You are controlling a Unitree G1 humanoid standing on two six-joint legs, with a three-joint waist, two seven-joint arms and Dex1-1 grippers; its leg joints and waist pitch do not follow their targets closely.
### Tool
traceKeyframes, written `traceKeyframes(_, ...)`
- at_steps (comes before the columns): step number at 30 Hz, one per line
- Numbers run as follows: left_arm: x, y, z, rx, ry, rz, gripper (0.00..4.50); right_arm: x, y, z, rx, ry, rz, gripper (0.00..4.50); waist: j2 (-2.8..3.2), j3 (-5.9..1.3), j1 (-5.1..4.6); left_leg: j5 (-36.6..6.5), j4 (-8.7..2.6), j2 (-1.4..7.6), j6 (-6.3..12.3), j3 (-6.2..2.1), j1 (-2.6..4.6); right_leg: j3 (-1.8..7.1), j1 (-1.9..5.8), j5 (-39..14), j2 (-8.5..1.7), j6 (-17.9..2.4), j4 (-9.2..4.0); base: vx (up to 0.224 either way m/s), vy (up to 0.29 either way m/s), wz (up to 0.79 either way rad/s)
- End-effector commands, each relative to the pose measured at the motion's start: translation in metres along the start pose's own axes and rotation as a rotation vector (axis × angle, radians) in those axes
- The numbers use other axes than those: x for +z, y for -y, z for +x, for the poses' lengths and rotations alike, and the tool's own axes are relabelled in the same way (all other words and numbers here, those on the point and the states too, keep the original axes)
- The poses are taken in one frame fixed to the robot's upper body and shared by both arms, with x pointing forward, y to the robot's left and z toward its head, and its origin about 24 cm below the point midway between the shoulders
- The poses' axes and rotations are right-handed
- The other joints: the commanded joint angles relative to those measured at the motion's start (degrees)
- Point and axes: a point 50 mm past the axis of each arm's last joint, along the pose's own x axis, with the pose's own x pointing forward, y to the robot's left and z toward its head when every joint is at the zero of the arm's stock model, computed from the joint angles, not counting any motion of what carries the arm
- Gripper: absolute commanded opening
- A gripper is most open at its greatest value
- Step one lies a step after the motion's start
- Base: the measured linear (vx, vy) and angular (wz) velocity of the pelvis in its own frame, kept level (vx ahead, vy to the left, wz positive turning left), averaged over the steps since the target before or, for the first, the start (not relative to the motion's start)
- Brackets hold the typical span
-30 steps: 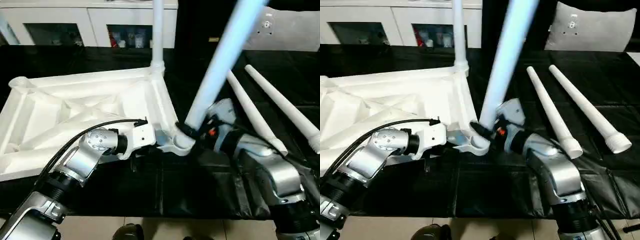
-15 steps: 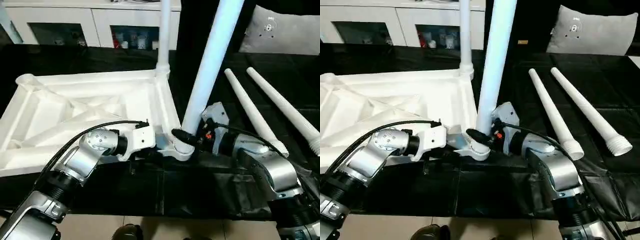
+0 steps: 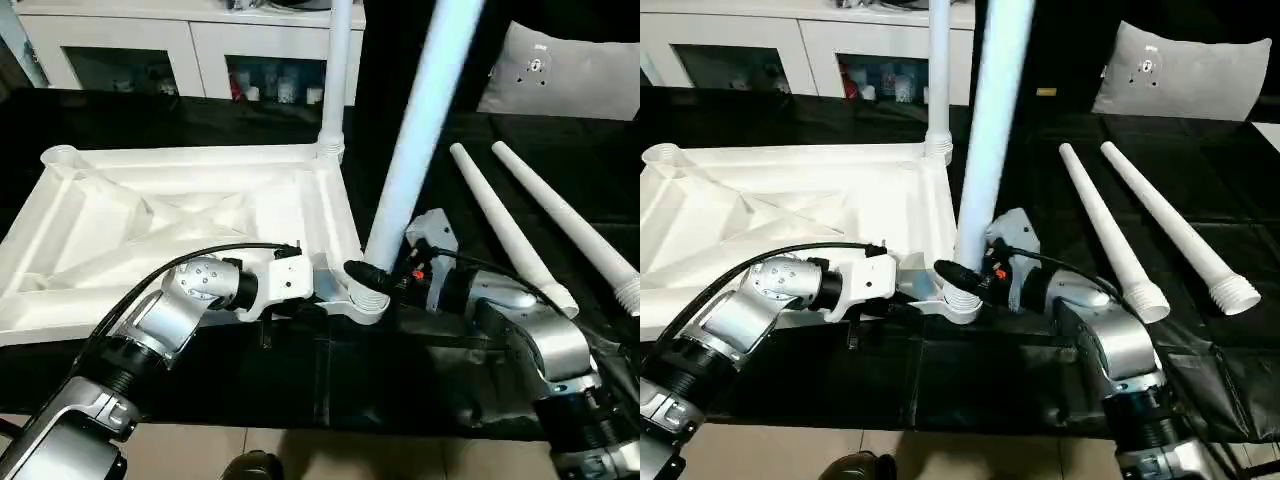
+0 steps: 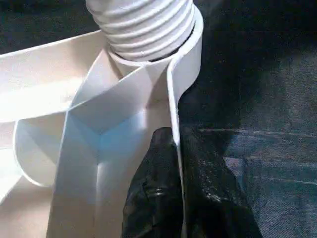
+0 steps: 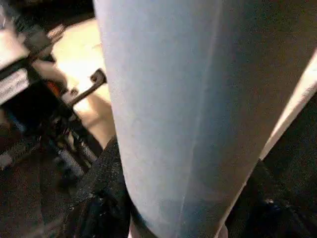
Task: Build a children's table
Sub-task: Insert table leg to table base
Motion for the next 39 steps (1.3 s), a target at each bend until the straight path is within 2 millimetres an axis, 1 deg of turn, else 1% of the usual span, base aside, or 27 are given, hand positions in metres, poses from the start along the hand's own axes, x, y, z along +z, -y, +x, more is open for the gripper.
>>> traceKeyframes(1, 0.002, 0.006, 0.006, -0.021, 0.042, 0.017, 0.00, -0.020, 0.005, -0.008, -0.060, -0.006, 0.093, 1.92, -0.31, -3.86, 0.03, -11.0, -3.89, 6.24, 1.33, -2.45, 1.75, 3.35, 1.60, -4.1, -7.15, -13.7, -4.88, 0.000, 0.000, 0.00)
traceKeyframes(2, 0.002, 0.006, 0.006, -0.020, 0.043, 0.015, 0.00, -0.021, 0.004, -0.008, -0.060, -0.002, 0.098, 1.92, -0.05, -4.27, 0.20, -10.8, -3.81, 6.23, 1.23, -2.48, 1.83, 3.33, 1.79, -3.6, -7.19, -13.8, -4.70, 0.000, 0.000, 0.00)
traceKeyframes(4, 0.002, 0.005, 0.005, -0.013, 0.054, 0.001, 0.00, -0.027, 0.003, -0.010, -0.069, 0.040, 0.139, 1.92, -0.20, -4.30, 0.14, -10.0, -3.86, 6.18, 1.50, -2.42, 1.73, 3.24, 1.76, -2.1, -7.07, -13.9, -4.61, 0.000, 0.000, 0.00)
traceKeyframes(5, 0.001, 0.004, 0.005, -0.012, 0.057, 0.000, 0.00, -0.033, 0.001, -0.012, -0.085, 0.068, 0.164, 1.92, 0.34, -4.34, 0.23, -9.9, -3.72, 6.12, 1.94, -2.35, 1.64, 3.31, 1.57, -0.8, -7.22, -14.1, -4.61, 0.000, 0.000, 0.00)
traceKeyframes(6, 0.001, 0.004, 0.005, -0.012, 0.056, -0.001, 0.00, -0.035, 0.001, -0.012, -0.086, 0.067, 0.161, 1.92, 0.12, -4.38, 0.16, -9.7, -3.72, 6.05, 2.11, -2.35, 1.56, 3.26, 1.68, -0.3, -7.13, -14.1, -4.56, 0.000, 0.000, 0.00)
traceKeyframes(9, 0.000, 0.004, 0.004, -0.012, 0.055, -0.003, 0.00, -0.044, -0.003, -0.014, -0.081, 0.051, 0.134, 1.92, 0.54, -4.27, 0.27, -10.0, -3.72, 5.99, 2.49, -2.40, 1.53, 3.22, 1.62, -1.5, -7.10, -13.6, -4.79, 0.000, 0.000, 0.00)
traceKeyframes(10, 0.000, 0.004, 0.004, -0.012, 0.055, -0.003, 0.00, -0.044, -0.003, -0.014, -0.081, 0.051, 0.134, 1.92, 0.51, -4.28, 0.27, -10.4, -3.76, 6.02, 2.43, -2.39, 1.56, 3.23, 1.61, -2.1, -7.10, -13.4, -4.89, 0.000, 0.000, 0.00)
traceKeyframes(11, 0.000, 0.004, 0.004, -0.018, 0.051, -0.001, 0.00, -0.047, -0.004, -0.015, -0.081, 0.024, 0.102, 1.92, 0.50, -4.30, 0.27, -10.8, -3.81, 6.06, 2.32, -2.42, 1.61, 3.24, 1.63, -3.0, -7.10, -13.3, -4.91, 0.000, 0.000, 0.00)
traceKeyframes(13, -0.001, 0.004, 0.004, -0.027, 0.044, 0.005, 0.00, -0.050, -0.003, -0.017, -0.075, -0.056, 0.009, 1.92, 1.02, -4.10, 0.22, -11.3, -3.99, 6.13, 1.76, -2.51, 1.62, 3.20, 1.43, -3.6, -6.89, -12.9, -4.94, 0.000, 0.000, 0.00)
traceKeyframes(14, -0.001, 0.005, 0.004, -0.033, 0.039, 0.010, 0.00, -0.052, -0.003, -0.018, -0.065, -0.096, -0.032, 1.92, 0.87, -4.14, 0.11, -11.6, -4.04, 6.12, 1.64, -2.49, 1.68, 3.21, 1.46, -3.3, -6.77, -12.8, -4.92, 0.000, 0.000, 0.00)
traceKeyframes(18, 0.000, 0.006, 0.003, -0.056, 0.031, 0.028, 0.00, -0.057, -0.002, -0.018, -0.011, -0.177, -0.079, 1.91, 0.98, -3.96, 0.03, -12.7, -4.05, 6.10, 1.93, -2.56, 1.66, 3.40, 1.52, -4.0, -6.97, -12.9, -5.12, 0.000, 0.000, 0.00)
traceKeyframes(21, 0.001, 0.006, 0.003, -0.081, 0.025, 0.047, 0.00, -0.064, -0.001, -0.016, 0.043, -0.235, -0.089, 1.91, 1.17, -3.62, -0.20, -14.1, -4.23, 6.13, 1.90, -2.69, 1.66, 3.37, 1.34, -4.9, -6.85, -13.2, -5.24, 0.000, 0.000, 0.00)
traceKeyframes(22, 0.001, 0.005, 0.003, -0.085, 0.024, 0.050, 0.00, -0.065, -0.001, -0.016, 0.052, -0.244, -0.089, 1.91, 1.23, -3.26, -0.28, -14.6, -4.30, 6.11, 1.88, -2.70, 1.62, 3.40, 1.17, -5.2, -6.84, -13.2, -5.40, 0.000, 0.000, 0.00)
traceKeyframes(23, 0.002, 0.003, 0.001, -0.101, 0.019, 0.064, 0.00, -0.070, -0.002, -0.014, 0.091, -0.283, -0.087, 1.91, 1.18, -2.89, -0.51, -16.3, -4.44, 6.04, 1.59, -2.68, 1.77, 3.49, 1.07, -7.0, -6.72, -13.2, -5.58, 0.000, 0.000, 0.00)
traceKeyframes(25, 0.003, 0.001, 0.000, -0.110, 0.016, 0.075, 0.00, -0.072, -0.003, -0.014, 0.110, -0.288, -0.069, 1.91, 1.19, -2.69, -0.43, -17.0, -4.57, 6.17, 1.22, -2.73, 1.89, 3.57, 0.99, -8.4, -6.87, -13.0, -5.72, 0.000, 0.000, 0.00)
traceKeyframes(26, 0.004, 0.001, 0.000, -0.113, 0.015, 0.078, 0.00, -0.073, -0.003, -0.014, 0.116, -0.287, -0.061, 1.91, 1.19, -2.50, -0.46, -18.3, -4.84, 6.33, 0.80, -2.85, 2.10, 3.66, 0.93, -9.5, -6.87, -12.7, -5.82, 0.000, 0.000, 0.00)
traceKeyframes(27, 0.004, -0.001, -0.001, -0.118, 0.014, 0.084, 0.00, -0.074, -0.004, -0.014, 0.126, -0.293, -0.061, 1.91, 1.46, -2.03, -0.44, -18.8, -5.05, 6.39, 0.69, -2.94, 2.12, 3.69, 0.62, -9.5, -6.81, -12.6, -5.89, 0.000, 0.000, 0.00)
traceKeyframes(28, 0.005, -0.001, -0.001, -0.122, 0.013, 0.089, 0.00, -0.075, -0.005, -0.015, 0.133, -0.298, -0.063, 1.91, 1.31, -2.06, -0.57, -19.3, -5.13, 6.34, 0.68, -2.92, 2.15, 3.68, 0.70, -9.6, -6.70, -12.6, -5.97, 0.000, 0.000, 0.00)
traceKeyframes(29, 0.005, -0.004, -0.003, -0.127, 0.011, 0.093, 0.00, -0.075, -0.006, -0.014, 0.140, -0.302, -0.064, 1.91, 1.47, -1.59, -0.61, -21.3, -5.39, 6.34, 0.08, -2.94, 2.49, 3.79, 0.48, -10.9, -6.76, -12.3, -6.34, 0.000, 0.000, 0.00)
traceKeyframes(31, 0.006, -0.007, -0.005, -0.130, 0.007, 0.099, 0.00, -0.076, -0.007, -0.013, 0.151, -0.304, -0.065, 1.91, 1.41, -1.55, -0.61, -22.2, -5.54, 6.31, -0.46, -2.96, 2.68, 3.85, 0.61, -12.2, -6.87, -12.1, -6.40, 0.000, 0.000, 0.00)
traceKeyframes(32, 0.006, -0.009, -0.006, -0.130, -0.001, 0.104, 0.00, -0.075, -0.008, -0.012, 0.157, -0.303, -0.064, 1.91, 1.60, -1.33, -0.57, -22.0, -5.76, 6.46, -0.74, -3.09, 2.66, 3.91, 0.57, -11.1, -6.92, -12.2, -6.37, 0.000, 0.000, 0.00)
traceKeyframes(33, 0.006, -0.010, -0.008, -0.131, -0.004, 0.106, 0.00, -0.075, -0.008, -0.011, 0.162, -0.301, -0.064, 1.91, 1.49, -1.32, -0.61, -21.8, -5.79, 6.43, -0.60, -3.03, 2.65, 3.91, 0.59, -10.7, -6.86, -12.3, -6.42, 0.000, 0.000, 0.00)
traceKeyframes(34, 0.006, -0.012, -0.010, -0.129, -0.010, 0.108, 0.00, -0.074, -0.010, -0.010, 0.170, -0.297, -0.061, 1.91, 1.79, -1.17, -0.55, -21.4, -5.84, 6.47, -0.56, -3.11, 2.57, 3.91, 0.59, -10.0, -6.96, -12.4, -6.33, 0.000, 0.000, 0.00)
traceKeyframes(35, 0.005, -0.014, -0.012, -0.127, -0.016, 0.109, 0.00, -0.072, -0.011, -0.010, 0.177, -0.292, -0.058, 1.91, 1.64, -1.17, -0.62, -20.6, -5.86, 6.46, -0.17, -3.01, 2.52, 3.90, 0.68, -8.3, -6.90, -12.6, -6.34, 0.000, 0.000, 0.00)
traceKeyframes(37, 0.003, -0.014, -0.015, -0.125, -0.025, 0.105, 0.00, -0.071, -0.013, -0.008, 0.181, -0.283, -0.054, 1.91, 1.63, -1.14, -0.66, -19.0, -6.00, 6.57, 0.39, -3.05, 2.32, 3.75, 0.88, -5.6, -6.83, -13.1, -5.99, 0.000, 0.000, 0.00)
traceKeyframes(38, 0.001, -0.013, -0.018, -0.122, -0.028, 0.096, 0.00, -0.070, -0.014, -0.007, 0.180, -0.278, -0.053, 1.91, 1.72, -1.02, -0.68, -17.8, -5.99, 6.59, 1.20, -2.91, 2.32, 3.71, 0.90, -3.9, -6.93, -13.6, -5.95, 0.000, 0.000, 0.00)
traceKeyframes(39, 0.000, -0.013, -0.019, -0.118, -0.030, 0.089, 0.00, -0.070, -0.015, -0.006, 0.178, -0.275, -0.053, 1.91, 1.69, -0.97, -0.69, -17.5, -5.99, 6.58, 1.38, -2.87, 2.30, 3.70, 0.94, -3.7, -6.98, -13.8, -5.98, 0.000, 0.000, 0.00)
